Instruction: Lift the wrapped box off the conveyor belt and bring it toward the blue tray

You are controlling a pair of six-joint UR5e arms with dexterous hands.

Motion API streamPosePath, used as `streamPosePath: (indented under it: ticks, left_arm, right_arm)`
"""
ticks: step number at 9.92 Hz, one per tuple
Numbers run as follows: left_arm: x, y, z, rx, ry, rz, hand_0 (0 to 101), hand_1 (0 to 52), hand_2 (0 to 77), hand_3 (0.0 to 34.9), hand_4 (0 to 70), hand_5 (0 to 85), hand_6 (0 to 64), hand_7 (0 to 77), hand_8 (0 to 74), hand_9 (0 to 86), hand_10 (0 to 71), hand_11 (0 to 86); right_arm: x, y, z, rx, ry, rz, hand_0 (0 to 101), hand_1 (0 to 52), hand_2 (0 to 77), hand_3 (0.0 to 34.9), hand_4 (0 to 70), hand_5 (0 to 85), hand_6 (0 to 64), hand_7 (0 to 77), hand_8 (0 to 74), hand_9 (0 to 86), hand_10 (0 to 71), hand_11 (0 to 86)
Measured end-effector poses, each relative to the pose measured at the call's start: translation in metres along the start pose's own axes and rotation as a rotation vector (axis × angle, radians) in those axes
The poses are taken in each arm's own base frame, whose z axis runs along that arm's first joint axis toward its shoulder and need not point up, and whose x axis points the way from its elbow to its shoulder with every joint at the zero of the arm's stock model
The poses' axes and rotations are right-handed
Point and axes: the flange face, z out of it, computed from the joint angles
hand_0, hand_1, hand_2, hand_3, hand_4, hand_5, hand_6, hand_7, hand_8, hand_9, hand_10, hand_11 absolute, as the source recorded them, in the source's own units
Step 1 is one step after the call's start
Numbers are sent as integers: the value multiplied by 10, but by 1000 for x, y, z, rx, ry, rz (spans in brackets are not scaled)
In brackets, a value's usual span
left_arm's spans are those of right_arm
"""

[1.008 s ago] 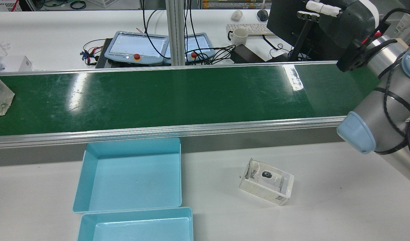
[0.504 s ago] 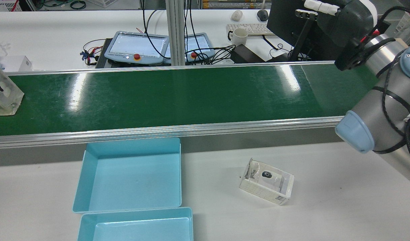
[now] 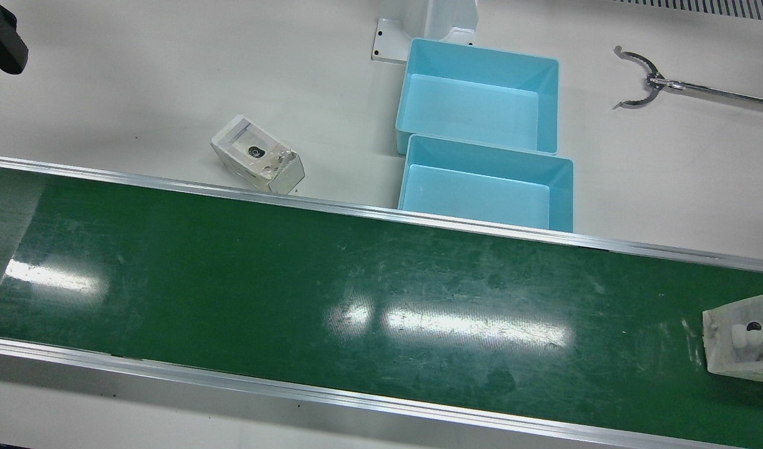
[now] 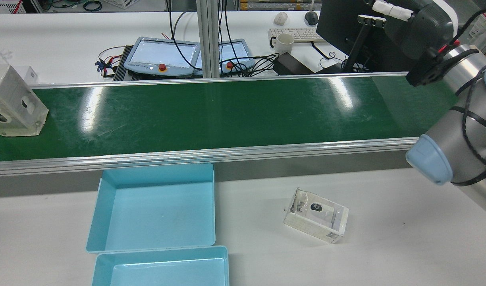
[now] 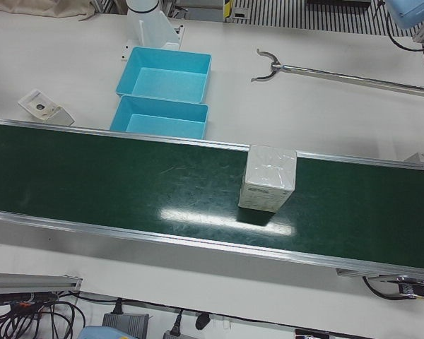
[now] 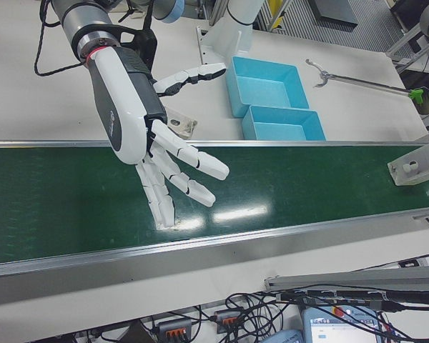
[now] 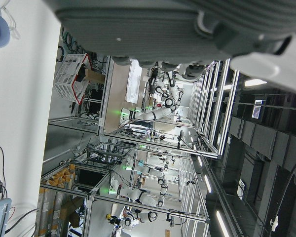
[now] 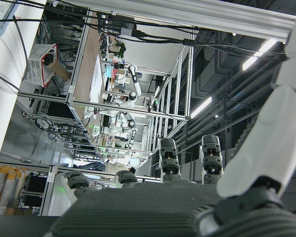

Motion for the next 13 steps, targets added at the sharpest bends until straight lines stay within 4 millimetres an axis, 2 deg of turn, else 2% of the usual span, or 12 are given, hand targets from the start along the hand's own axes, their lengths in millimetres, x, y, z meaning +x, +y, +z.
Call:
streamPosePath:
  ticks: [3,7,10,13]
  left_arm:
    - [0,0,0,0,0,0,0,0,11,0,0,5,0,5,5,0,5,0]
    - [0,0,0,0,0,0,0,0,11,0,0,5,0,5,5,5,0,0]
    - [0,0,0,0,0,0,0,0,5,0,0,5,0,5,5,0,5,0]
    - [0,0,0,0,0,0,0,0,11,0,0,5,0,5,5,0,0,0]
  right_arm:
    - [-7,6,0,-12,-11,1,381,65,109,301,131,104,0,136,0,16,27,44]
    - [-5,5,0,-11,-8,0,383,65,109,300,136,115,0,142,0,16,27,44]
    - [4,7,2,-9,4,4,382,65,109,303,136,115,0,142,0,16,27,44]
    - [23,16,9,-7,30,12,399,76,114,304,142,93,0,147,0,16,16,22]
